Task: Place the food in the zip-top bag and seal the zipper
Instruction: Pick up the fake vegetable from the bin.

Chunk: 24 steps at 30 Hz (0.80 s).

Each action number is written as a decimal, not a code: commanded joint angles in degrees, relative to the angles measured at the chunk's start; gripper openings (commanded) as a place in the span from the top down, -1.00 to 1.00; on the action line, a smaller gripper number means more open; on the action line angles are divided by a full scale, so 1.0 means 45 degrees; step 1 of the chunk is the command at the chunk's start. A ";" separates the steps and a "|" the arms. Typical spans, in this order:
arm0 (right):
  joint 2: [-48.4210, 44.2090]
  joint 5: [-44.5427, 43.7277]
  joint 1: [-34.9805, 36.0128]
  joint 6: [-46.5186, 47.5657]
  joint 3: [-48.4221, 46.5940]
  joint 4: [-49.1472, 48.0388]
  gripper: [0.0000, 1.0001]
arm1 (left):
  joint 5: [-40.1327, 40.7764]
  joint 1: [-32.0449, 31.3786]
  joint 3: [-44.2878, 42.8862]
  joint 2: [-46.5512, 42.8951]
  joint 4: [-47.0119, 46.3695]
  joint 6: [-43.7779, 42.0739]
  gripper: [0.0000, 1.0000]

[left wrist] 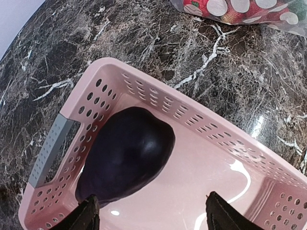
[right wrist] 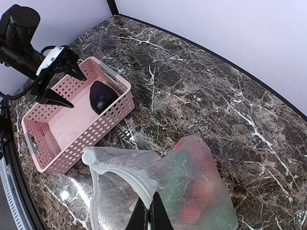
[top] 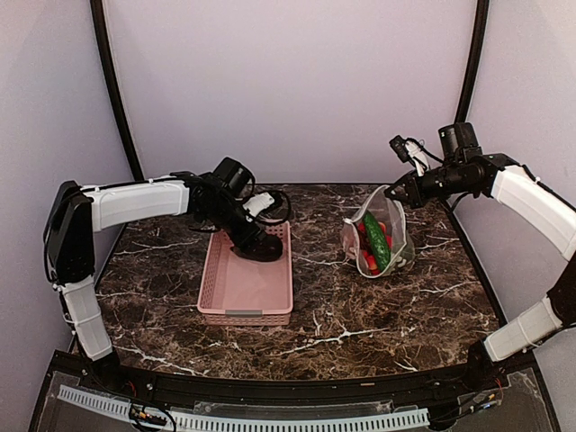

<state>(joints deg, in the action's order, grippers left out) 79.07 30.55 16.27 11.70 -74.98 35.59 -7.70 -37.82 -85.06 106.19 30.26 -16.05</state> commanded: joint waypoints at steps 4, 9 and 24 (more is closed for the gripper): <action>-0.0107 0.0400 -0.0013 -0.0006 0.0060 -0.0468 1.00 | 0.0149 0.0051 -0.0835 0.0786 0.0568 -0.1740 -0.51; -0.0162 0.0419 -0.0021 -0.0040 0.0080 -0.0452 1.00 | 0.0549 0.0112 -0.1389 0.1665 0.0917 -0.2426 -0.55; -0.0335 0.0204 -0.0017 0.0033 0.0235 -0.0459 1.00 | 0.1029 0.0120 -0.1696 0.2623 0.1204 -0.1698 -0.47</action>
<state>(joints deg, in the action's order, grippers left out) 79.07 31.09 16.27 11.70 -74.59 35.59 -5.02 -37.17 -91.79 118.21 31.46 -26.35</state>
